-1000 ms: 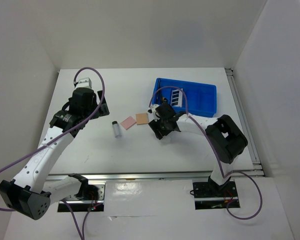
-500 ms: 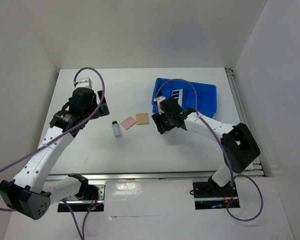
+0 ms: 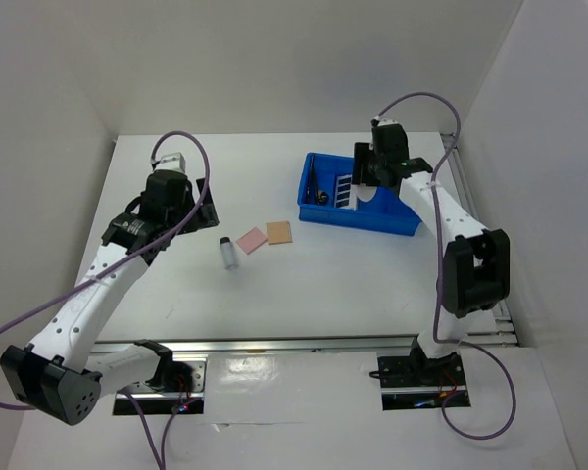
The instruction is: Organize the makeup
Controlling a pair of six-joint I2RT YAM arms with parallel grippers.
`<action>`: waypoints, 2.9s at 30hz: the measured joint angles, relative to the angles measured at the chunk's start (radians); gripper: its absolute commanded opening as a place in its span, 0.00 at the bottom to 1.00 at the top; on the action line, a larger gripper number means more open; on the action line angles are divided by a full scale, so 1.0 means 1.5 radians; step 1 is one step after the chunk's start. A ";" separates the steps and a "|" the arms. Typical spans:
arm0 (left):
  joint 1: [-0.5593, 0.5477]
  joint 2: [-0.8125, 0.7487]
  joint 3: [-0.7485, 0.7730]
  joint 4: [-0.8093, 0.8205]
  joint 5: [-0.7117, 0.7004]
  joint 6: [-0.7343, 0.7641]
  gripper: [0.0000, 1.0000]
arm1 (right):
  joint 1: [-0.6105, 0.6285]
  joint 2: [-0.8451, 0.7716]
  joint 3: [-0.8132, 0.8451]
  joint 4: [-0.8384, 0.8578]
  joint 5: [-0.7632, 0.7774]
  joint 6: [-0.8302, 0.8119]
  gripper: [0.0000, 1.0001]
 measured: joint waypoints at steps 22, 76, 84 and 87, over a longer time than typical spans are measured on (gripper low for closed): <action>0.000 0.048 -0.010 0.004 0.054 0.000 1.00 | -0.087 0.225 0.125 -0.015 0.025 0.005 0.93; 0.000 -0.180 0.110 -0.055 -0.130 -0.083 1.00 | 0.490 0.500 0.416 -0.041 0.011 0.063 0.58; 0.000 -0.182 0.110 -0.055 -0.130 -0.083 1.00 | 0.492 0.521 0.435 -0.047 0.005 0.054 0.53; 0.000 -0.184 0.108 -0.055 -0.130 -0.074 1.00 | 0.492 0.522 0.435 -0.050 0.005 0.053 0.35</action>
